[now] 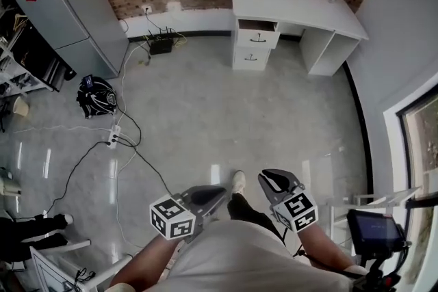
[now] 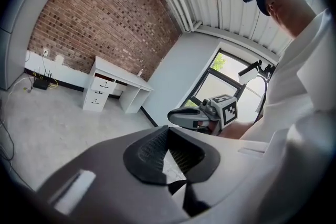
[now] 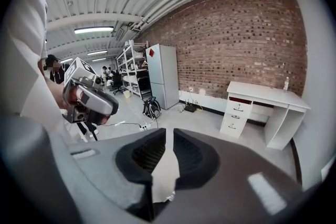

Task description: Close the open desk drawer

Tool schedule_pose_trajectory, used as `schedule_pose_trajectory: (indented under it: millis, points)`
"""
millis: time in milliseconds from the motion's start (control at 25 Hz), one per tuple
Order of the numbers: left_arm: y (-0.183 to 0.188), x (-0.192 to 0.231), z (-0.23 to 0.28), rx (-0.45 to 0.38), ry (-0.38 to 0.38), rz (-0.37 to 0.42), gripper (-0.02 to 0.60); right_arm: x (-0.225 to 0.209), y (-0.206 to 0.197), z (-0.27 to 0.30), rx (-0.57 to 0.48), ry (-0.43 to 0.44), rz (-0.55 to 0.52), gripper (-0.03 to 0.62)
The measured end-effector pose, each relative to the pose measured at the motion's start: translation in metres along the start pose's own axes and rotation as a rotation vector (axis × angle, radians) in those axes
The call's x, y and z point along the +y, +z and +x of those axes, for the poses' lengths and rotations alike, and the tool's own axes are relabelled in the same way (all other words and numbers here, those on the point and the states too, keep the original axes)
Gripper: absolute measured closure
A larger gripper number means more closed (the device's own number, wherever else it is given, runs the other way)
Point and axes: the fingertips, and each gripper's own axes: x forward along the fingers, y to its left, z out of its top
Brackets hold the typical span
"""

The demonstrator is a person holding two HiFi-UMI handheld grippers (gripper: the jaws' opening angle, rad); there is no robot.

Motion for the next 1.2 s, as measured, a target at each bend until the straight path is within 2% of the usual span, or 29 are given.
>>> schedule_pose_trajectory:
  millis: [200, 360, 640, 840, 1040, 1200]
  points:
    - [0.076, 0.045, 0.061, 0.014, 0.017, 0.024, 0.575, -0.086, 0.044, 0.039, -0.024, 0.030, 0.004, 0.562]
    - [0.127, 0.088, 0.114, 0.005, 0.054, 0.038, 0.575, -0.164, 0.065, 0.072, -0.013, 0.043, -0.032, 0.562]
    - [0.176, 0.144, 0.169, 0.040, 0.048, 0.032, 0.575, -0.243, 0.072, 0.131, 0.023, 0.055, 0.009, 0.562]
    - [0.209, 0.201, 0.197, 0.059, 0.005, 0.035, 0.576, -0.287, 0.080, 0.190, 0.053, 0.046, 0.073, 0.562]
    - [0.264, 0.273, 0.229, 0.089, -0.077, 0.059, 0.575, -0.337, 0.098, 0.256, 0.085, 0.026, 0.177, 0.562]
    - [0.315, 0.327, 0.256, 0.135, -0.147, 0.088, 0.576, -0.391, 0.112, 0.307, 0.130, -0.031, 0.239, 0.562]
